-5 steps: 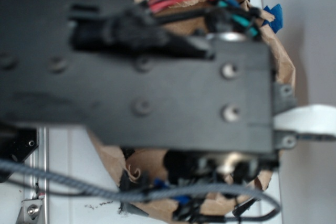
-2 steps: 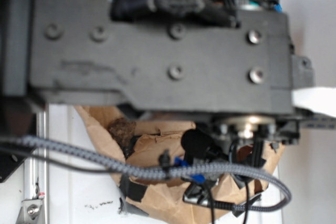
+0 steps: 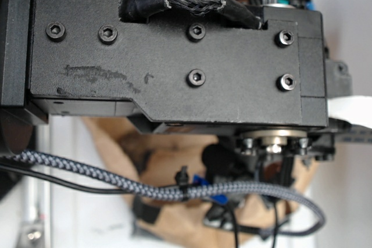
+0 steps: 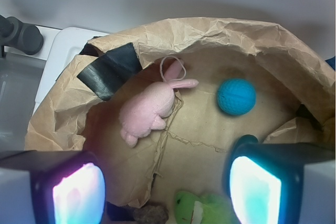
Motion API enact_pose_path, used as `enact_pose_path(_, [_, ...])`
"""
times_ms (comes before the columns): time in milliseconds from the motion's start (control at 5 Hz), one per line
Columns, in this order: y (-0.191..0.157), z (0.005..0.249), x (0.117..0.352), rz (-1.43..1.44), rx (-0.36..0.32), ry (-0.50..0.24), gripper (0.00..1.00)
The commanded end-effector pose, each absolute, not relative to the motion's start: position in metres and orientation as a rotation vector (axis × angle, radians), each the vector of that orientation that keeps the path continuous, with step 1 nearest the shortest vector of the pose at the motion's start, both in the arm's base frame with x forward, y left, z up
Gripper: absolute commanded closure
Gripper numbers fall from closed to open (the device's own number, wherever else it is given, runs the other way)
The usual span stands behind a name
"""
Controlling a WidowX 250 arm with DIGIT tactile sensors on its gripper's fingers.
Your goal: Grab the plastic pickle.
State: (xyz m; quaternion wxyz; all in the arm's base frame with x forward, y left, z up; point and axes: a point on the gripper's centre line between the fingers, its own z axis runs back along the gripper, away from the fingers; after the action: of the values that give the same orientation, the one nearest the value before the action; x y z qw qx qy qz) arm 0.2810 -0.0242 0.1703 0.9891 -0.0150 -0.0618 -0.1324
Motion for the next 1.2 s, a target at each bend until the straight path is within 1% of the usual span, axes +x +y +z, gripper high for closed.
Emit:
enact_pose_path(0, [0.017, 0.152, 0.269, -0.268, -0.002, -0.133, 0.0])
enact_pose_path(200, [0.022, 0.133, 0.275, -0.242, 0.046, -0.097, 0.0])
enact_pose_path(400, [0.026, 0.114, 0.289, -0.203, 0.061, -0.054, 0.0])
enact_pose_path(600, [0.022, 0.102, 0.284, -0.227, 0.108, -0.057, 0.0])
enact_pose_path(800, [0.025, 0.088, 0.272, -0.257, 0.123, -0.09, 0.0])
enact_pose_path(1000, [0.029, 0.074, 0.277, -0.257, 0.113, -0.103, 0.0])
